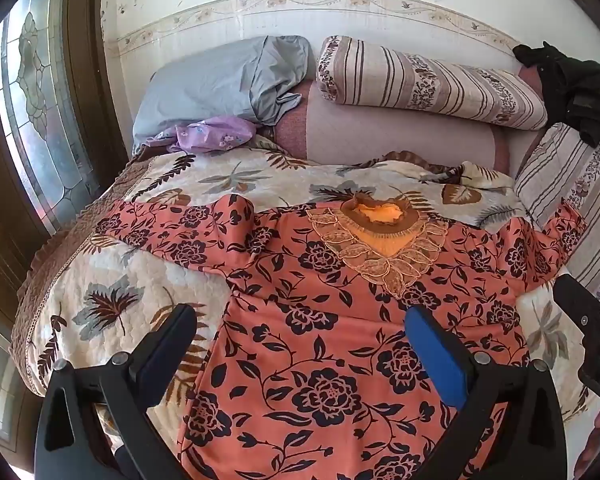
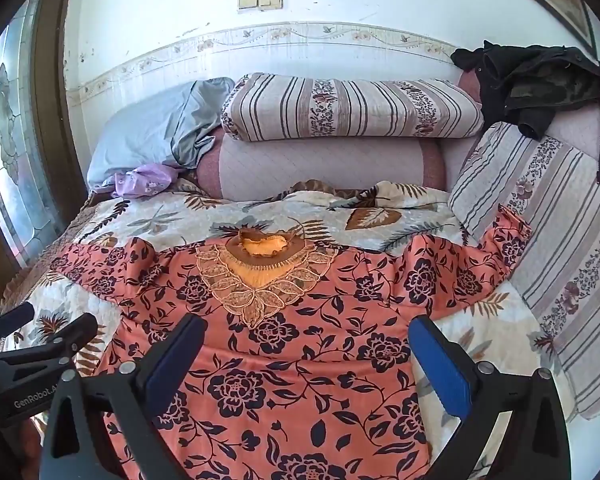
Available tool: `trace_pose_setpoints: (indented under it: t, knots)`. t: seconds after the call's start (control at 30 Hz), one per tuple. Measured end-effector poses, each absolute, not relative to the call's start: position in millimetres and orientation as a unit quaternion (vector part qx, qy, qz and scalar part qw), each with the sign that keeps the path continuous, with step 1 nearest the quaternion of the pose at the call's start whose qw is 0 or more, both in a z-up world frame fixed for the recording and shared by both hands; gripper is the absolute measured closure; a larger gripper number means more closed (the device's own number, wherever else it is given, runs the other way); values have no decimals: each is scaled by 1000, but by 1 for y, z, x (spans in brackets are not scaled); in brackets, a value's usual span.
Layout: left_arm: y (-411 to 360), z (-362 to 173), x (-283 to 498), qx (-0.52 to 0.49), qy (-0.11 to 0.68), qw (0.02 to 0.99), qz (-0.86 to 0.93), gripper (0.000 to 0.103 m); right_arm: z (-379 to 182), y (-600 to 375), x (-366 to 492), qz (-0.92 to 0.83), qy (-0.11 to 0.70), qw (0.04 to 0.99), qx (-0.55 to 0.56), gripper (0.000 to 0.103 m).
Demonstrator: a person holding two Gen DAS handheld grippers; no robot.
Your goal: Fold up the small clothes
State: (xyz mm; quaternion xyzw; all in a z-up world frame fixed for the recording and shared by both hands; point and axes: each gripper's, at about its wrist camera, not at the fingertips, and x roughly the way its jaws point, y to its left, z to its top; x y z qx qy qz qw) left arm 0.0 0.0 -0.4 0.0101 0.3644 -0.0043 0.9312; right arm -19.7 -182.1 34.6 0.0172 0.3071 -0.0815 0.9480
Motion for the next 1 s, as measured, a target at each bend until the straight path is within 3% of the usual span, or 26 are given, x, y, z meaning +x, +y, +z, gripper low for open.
trace_pose_setpoints:
  t: [1.0]
  knots:
    - [-1,0,4,10,366,931,-4,0,36,-179,-15,-73,304,950,10,0]
